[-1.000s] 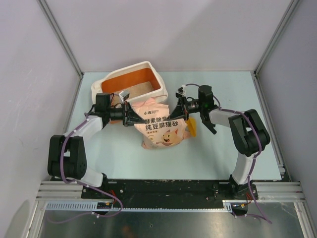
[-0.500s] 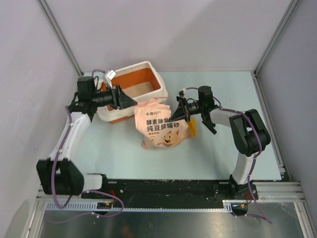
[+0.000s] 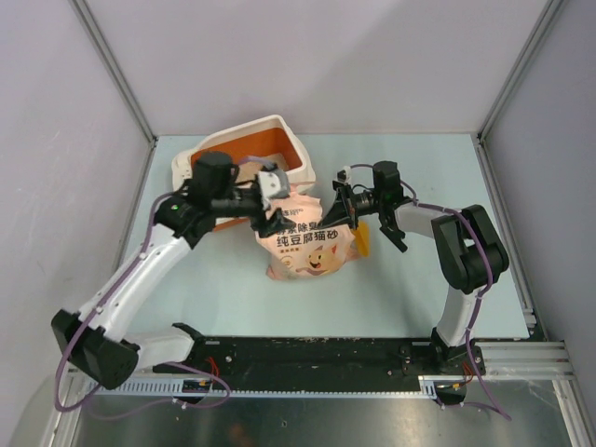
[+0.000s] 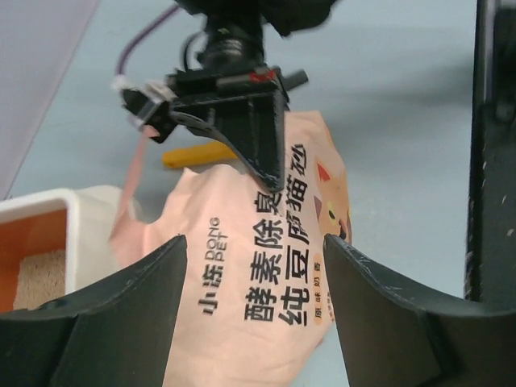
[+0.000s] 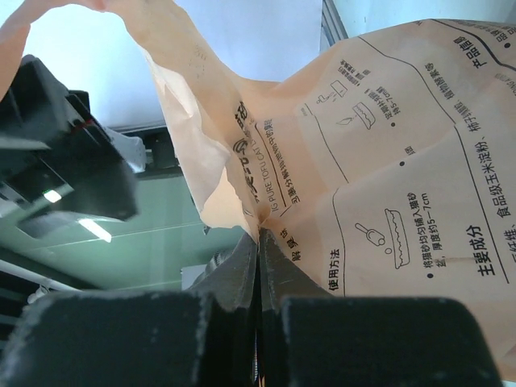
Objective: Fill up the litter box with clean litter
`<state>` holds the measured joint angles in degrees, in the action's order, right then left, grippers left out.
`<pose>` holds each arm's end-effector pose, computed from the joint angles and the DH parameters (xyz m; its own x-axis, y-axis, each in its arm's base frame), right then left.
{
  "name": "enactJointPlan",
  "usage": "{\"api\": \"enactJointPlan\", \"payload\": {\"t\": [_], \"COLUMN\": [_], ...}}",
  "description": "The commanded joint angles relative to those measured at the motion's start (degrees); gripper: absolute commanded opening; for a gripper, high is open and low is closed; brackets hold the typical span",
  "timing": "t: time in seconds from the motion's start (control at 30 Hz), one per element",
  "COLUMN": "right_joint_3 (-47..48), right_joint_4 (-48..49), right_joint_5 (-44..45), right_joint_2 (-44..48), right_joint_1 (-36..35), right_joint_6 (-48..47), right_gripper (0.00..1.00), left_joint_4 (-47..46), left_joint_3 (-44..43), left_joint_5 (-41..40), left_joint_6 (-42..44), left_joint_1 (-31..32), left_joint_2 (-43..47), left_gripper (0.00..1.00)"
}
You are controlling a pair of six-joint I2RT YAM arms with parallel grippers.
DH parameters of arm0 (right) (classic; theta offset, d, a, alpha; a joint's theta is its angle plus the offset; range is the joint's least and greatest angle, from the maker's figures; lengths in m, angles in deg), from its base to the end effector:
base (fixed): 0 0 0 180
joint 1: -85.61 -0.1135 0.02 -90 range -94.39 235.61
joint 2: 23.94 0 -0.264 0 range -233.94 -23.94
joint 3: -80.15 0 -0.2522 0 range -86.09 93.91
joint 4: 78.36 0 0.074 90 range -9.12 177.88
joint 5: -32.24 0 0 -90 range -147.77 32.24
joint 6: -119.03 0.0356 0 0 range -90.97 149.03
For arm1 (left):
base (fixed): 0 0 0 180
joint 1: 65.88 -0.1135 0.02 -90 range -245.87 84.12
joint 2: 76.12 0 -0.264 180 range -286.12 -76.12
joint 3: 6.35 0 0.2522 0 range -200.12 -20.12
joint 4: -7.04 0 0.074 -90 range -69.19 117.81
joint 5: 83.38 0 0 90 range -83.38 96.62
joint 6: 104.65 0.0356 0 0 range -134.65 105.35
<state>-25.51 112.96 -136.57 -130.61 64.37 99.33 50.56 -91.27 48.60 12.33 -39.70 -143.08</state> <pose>0.3456 0.1718 0.2025 -0.9824 -0.1858 0.0164 0.0032 0.0714 0.9974 0.2114 -0.1304 0.3909 0.0494 0.3515 -0.9349 0.9505 0.2709 0.1521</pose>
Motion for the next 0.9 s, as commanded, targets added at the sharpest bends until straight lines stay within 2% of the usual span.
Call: {"api": "enactJointPlan", "payload": {"t": [0.0,0.1,0.3,0.57,0.87], "right_joint_3": [4.2,4.2,4.2,4.2,4.2], "right_joint_4": [-0.73,-3.54,-2.85,-2.58,-4.42], "right_joint_5": [-8.3,-8.21,-8.12,-8.38,-8.38], "right_joint_2": [3.14,3.31,2.87,2.7,2.61], "right_joint_1": [0.32,0.49,-0.12,0.49,1.19], "right_joint_6": [-0.42,-2.18,-1.58,-1.31,-2.18], "right_gripper": [0.0,0.0,0.0,0.0,0.0], "left_joint_4": [4.34,4.52,4.61,4.96,4.96], "left_joint_3": [1.36,1.72,1.2,2.86,5.76], "left_joint_5": [-4.8,-5.5,-7.16,-10.69,-13.58], "left_joint_6": [19.13,22.66,26.89,32.86,34.89], "left_joint_1": [6.24,8.18,10.47,10.56,9.86], "left_joint_2": [-3.35,-5.81,-11.6,-14.78,-14.96], "left_gripper": [0.73,0.72,0.71,0.68,0.45]}}
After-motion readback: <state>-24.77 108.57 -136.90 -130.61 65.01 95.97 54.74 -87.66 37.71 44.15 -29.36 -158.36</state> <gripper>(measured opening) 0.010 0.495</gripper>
